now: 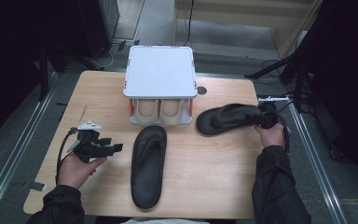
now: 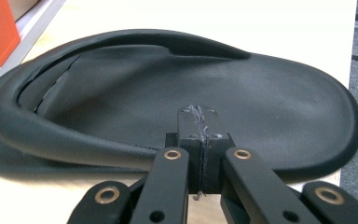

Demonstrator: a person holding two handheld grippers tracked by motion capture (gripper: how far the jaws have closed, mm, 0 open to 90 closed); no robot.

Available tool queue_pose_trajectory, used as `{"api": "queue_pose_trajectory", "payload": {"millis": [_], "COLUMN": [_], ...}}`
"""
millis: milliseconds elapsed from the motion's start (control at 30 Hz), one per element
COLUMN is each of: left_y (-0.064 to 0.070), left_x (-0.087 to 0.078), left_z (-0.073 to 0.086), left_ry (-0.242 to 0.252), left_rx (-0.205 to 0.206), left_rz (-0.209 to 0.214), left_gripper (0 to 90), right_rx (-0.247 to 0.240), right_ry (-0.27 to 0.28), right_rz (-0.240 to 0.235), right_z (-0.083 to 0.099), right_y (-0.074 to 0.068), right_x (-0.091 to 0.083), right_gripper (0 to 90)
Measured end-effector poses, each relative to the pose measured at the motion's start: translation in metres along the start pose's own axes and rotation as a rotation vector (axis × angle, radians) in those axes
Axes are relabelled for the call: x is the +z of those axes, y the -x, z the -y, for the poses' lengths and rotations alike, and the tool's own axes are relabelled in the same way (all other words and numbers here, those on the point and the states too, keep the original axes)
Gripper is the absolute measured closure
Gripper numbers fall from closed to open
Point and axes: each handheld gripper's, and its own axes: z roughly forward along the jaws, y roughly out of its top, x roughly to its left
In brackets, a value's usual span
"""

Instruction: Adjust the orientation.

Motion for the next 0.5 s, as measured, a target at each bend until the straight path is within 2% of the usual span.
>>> {"api": "queue_pose_trajectory", "payload": {"millis": [200,500], "left_y": [-0.006,-0.009], "left_x": [0.001,0.007], "left_z": [-0.005,-0.015], "left_ry": [0.011,0.016], "left_rx": [-0.014,0.002], "left_rz": [0.002,0.012], "left_gripper": [39.4,39.4], "right_rx": [-0.009,-0.029], "right_ry": [-0.010,-0.036], "right_rz": [0.000,-0.004], "right_z": [0.007,0.021], "right_y": [-0.005,-0.021], "right_x": [-0.007,-0.018], "right_gripper": [90.0,90.0]}}
